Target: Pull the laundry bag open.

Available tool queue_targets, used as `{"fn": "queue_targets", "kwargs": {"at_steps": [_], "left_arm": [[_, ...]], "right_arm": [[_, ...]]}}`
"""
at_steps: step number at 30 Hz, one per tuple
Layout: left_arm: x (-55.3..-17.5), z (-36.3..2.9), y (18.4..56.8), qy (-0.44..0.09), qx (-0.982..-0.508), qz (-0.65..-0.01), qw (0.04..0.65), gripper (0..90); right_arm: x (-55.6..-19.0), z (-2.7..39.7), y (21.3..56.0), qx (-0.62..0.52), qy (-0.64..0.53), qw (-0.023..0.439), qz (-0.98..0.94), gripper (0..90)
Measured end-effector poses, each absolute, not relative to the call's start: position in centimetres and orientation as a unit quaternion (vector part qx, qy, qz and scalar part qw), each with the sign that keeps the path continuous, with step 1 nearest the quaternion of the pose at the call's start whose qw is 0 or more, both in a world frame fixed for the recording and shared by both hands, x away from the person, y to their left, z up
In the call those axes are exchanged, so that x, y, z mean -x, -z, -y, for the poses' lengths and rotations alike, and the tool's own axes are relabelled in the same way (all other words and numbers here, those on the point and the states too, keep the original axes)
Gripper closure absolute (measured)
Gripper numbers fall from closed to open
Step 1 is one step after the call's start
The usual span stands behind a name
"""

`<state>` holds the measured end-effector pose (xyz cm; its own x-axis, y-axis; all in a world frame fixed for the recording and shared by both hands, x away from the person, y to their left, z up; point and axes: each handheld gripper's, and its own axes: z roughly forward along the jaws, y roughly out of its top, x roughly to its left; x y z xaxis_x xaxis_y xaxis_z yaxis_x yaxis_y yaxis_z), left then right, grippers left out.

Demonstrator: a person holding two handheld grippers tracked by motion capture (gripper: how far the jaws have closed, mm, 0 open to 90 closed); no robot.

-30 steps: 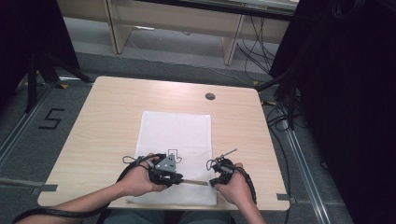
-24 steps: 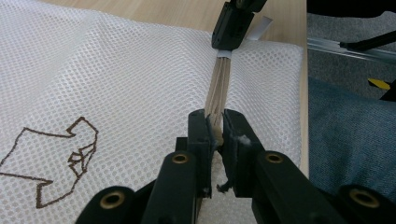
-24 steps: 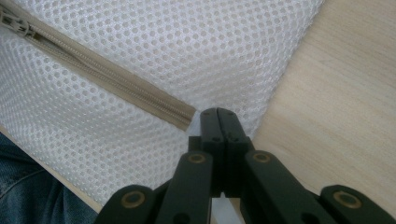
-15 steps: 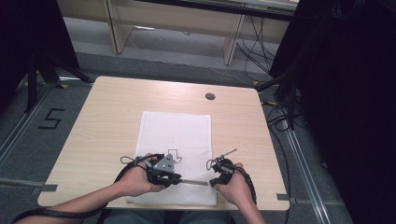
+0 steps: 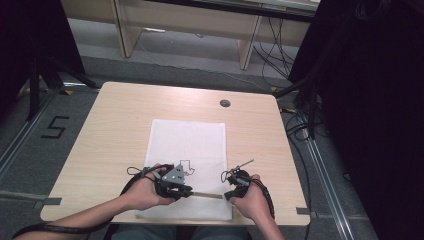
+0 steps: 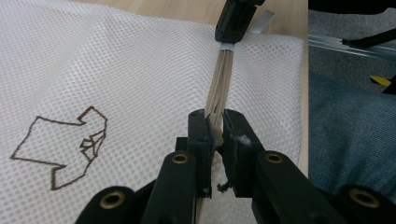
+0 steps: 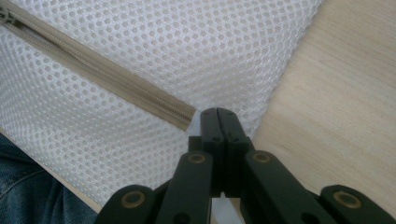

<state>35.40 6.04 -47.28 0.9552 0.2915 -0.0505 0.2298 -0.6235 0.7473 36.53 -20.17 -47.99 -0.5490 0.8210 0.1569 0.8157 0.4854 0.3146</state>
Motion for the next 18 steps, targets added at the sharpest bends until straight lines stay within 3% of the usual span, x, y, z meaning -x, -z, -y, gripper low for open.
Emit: {"fn": "queue_targets", "kwargs": {"at_steps": [18], "left_arm": [[-35.17, -6.55, 47.29, -0.037, -0.901, -0.142, 0.408, 81.7]], "right_arm": [[-36.54, 20.18, 48.0, -0.475, -0.179, 0.007, -0.861, 90.0]]}}
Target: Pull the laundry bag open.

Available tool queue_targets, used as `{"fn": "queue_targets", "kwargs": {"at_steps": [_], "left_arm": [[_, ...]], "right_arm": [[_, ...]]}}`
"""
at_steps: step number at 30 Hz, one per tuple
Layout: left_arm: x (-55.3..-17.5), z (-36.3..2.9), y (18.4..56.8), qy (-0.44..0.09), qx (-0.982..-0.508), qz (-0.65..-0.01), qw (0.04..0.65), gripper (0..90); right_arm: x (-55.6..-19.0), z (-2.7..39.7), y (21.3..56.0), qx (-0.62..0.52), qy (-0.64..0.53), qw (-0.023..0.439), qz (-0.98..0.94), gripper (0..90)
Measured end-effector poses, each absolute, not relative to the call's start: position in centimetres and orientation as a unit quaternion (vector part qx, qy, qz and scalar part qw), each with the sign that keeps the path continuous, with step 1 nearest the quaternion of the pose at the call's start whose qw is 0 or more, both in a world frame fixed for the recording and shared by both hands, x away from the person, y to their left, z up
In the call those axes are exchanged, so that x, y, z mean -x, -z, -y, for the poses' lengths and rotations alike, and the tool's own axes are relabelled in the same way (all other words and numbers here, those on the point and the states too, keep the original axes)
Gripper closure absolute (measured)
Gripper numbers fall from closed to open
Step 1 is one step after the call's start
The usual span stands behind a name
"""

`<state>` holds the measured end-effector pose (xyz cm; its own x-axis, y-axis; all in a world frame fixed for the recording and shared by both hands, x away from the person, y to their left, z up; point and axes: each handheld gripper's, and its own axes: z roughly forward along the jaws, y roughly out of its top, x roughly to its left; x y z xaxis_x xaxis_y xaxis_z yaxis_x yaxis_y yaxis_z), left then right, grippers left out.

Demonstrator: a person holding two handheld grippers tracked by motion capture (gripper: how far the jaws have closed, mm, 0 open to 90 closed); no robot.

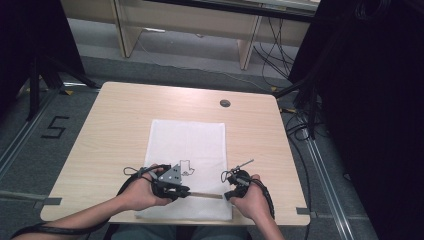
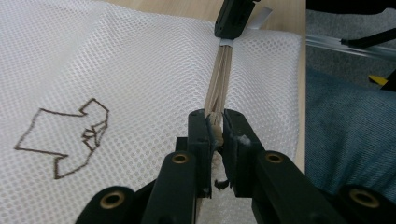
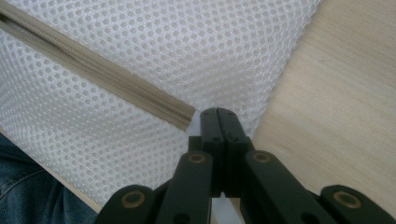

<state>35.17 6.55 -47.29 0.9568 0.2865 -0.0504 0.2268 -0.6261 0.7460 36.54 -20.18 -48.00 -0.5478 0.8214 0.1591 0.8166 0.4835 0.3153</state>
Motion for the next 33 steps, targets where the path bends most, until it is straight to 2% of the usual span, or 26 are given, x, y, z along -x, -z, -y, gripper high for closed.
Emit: {"fn": "queue_targets", "kwargs": {"at_steps": [25, 33], "left_arm": [[-34.8, -8.8, 47.0, -0.036, -0.9, -0.156, 0.406, 81.7], [-34.4, -11.7, 47.0, -0.04, -0.898, -0.178, 0.4, 81.7]], "right_arm": [[-36.5, 20.1, 48.0, -0.476, -0.178, 0.008, -0.861, 90.0], [-36.5, 20.1, 48.0, -0.473, -0.18, 0.01, -0.863, 90.0]]}}
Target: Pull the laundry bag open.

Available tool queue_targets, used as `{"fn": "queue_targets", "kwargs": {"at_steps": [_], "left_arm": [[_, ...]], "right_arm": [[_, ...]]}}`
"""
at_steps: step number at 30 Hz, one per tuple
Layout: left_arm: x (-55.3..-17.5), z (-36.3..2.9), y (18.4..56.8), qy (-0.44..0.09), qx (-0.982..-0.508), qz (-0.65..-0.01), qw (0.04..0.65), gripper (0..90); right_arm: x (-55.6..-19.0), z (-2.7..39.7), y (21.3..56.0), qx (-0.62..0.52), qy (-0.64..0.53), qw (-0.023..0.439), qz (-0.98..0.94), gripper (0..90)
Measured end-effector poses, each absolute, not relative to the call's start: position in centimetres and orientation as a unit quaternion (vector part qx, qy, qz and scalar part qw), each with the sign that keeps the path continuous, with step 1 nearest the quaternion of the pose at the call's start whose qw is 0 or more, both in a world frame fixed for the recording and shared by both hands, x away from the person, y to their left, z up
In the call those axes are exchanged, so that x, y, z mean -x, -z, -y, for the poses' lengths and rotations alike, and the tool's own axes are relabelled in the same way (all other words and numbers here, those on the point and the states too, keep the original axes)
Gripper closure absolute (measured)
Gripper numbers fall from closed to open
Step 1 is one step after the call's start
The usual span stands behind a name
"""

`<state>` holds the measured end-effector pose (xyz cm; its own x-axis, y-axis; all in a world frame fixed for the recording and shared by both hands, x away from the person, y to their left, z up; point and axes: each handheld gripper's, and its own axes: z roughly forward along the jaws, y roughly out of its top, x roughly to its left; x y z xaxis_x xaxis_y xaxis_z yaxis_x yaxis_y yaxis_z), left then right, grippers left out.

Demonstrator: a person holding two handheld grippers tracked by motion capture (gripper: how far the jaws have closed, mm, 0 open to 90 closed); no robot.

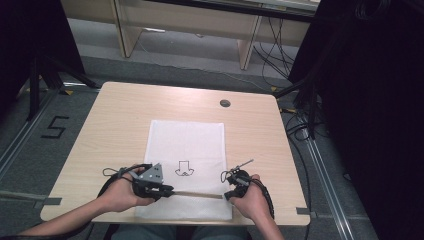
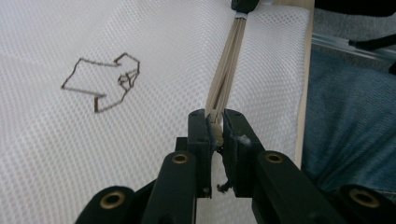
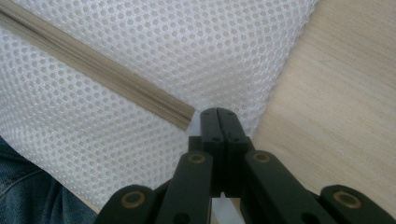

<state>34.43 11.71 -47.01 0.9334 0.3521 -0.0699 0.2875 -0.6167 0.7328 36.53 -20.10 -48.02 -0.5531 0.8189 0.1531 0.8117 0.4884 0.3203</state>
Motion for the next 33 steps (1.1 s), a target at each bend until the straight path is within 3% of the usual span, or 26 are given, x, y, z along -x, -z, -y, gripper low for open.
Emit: {"fn": "queue_targets", "kwargs": {"at_steps": [6, 17, 28, 30, 33], "left_arm": [[-33.9, -14.1, 47.1, -0.046, -0.895, -0.198, 0.398, 81.7], [-33.9, -22.1, 47.8, -0.077, -0.887, -0.276, 0.363, 81.6], [-33.9, -21.8, 48.1, -0.088, -0.885, -0.276, 0.364, 81.0], [-34.0, -22.0, 48.1, -0.084, -0.875, -0.289, 0.379, 75.4], [-34.1, -22.2, 47.6, -0.09, -0.835, -0.317, 0.441, 57.2]], "right_arm": [[-36.5, 20.0, 48.0, -0.477, -0.179, 0.01, -0.86, 90.0], [-36.4, 19.8, 47.9, -0.49, -0.166, 0.01, -0.856, 90.0], [-36.1, 19.8, 47.8, -0.496, -0.166, 0.009, -0.852, 90.0], [-36.2, 19.9, 47.9, -0.485, -0.174, 0.017, -0.857, 90.0], [-36.0, 20.0, 47.8, -0.498, -0.181, 0.006, -0.848, 84.3]]}}
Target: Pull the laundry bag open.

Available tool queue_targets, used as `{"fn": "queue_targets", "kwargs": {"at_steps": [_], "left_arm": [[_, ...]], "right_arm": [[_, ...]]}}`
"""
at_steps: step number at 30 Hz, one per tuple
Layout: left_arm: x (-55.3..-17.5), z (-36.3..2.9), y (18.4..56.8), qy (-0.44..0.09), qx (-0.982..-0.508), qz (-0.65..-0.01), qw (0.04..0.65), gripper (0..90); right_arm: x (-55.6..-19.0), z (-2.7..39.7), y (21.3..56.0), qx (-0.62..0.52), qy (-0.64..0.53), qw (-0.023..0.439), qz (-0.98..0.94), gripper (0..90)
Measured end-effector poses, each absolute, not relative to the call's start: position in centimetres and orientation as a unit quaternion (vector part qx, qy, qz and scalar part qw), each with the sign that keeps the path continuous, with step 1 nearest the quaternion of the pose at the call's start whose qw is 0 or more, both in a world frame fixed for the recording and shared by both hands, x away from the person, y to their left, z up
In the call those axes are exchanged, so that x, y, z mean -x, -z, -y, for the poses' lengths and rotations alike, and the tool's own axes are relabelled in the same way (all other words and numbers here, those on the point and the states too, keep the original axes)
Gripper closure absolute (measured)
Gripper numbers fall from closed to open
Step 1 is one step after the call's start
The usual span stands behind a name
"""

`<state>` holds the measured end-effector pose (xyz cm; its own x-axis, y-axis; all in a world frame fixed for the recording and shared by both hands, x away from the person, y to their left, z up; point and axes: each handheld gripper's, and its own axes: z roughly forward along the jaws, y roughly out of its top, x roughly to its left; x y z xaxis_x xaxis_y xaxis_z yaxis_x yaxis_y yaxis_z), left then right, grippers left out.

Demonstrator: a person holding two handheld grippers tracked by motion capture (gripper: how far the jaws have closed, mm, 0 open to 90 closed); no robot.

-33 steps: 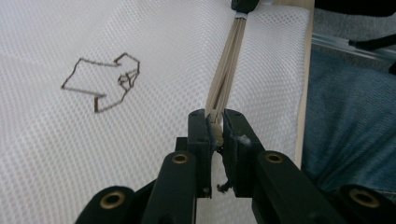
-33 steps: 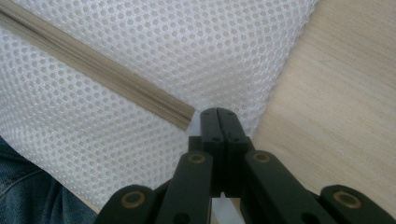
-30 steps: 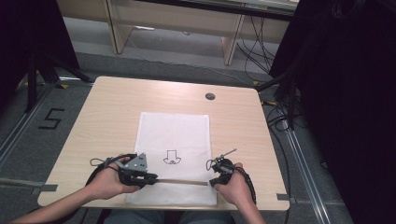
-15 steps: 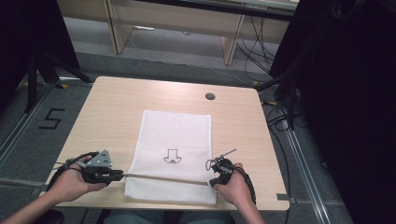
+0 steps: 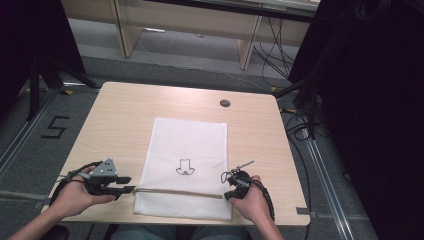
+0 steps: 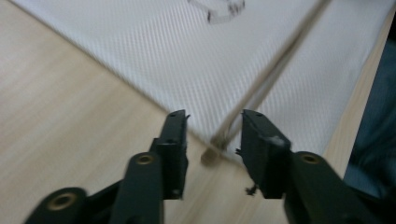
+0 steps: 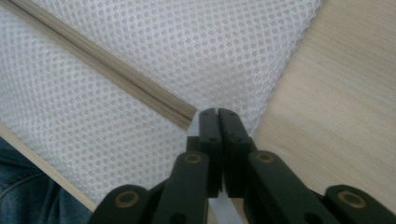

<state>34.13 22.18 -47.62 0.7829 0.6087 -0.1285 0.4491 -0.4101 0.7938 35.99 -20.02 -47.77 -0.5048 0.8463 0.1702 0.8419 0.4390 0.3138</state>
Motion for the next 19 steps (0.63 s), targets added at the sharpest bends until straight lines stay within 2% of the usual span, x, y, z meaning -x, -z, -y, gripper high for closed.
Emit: {"fn": "queue_targets", "kwargs": {"at_steps": [2, 5, 8, 10, 14, 19], "left_arm": [[-34.6, -22.3, 46.9, -0.112, -0.811, -0.331, 0.469, 48.8], [-35.9, -21.9, 46.3, -0.15, -0.782, -0.354, 0.49, 42.1], [-36.9, -21.1, 46.2, -0.153, -0.753, -0.384, 0.512, 36.3], [-37.1, -20.9, 46.6, -0.159, -0.753, -0.386, 0.508, 34.8], [-36.6, -21.7, 47.9, -0.156, -0.774, -0.385, 0.478, 35.2], [-36.8, -22.9, 47.8, -0.168, -0.76, -0.406, 0.478, 34.9]], "right_arm": [[-36.1, 20.3, 47.5, -0.483, -0.207, 0.005, -0.851, 76.3], [-35.9, 20.6, 46.0, -0.491, -0.239, 0.035, -0.837, 72.1], [-35.5, 21.0, 45.0, -0.491, -0.27, 0.062, -0.826, 67.2], [-35.2, 21.4, 45.1, -0.478, -0.289, 0.084, -0.825, 65.1], [-34.2, 22.5, 45.4, -0.488, -0.284, 0.082, -0.821, 64.1], [-34.2, 23.2, 45.8, -0.497, -0.3, 0.09, -0.809, 62.0]]}}
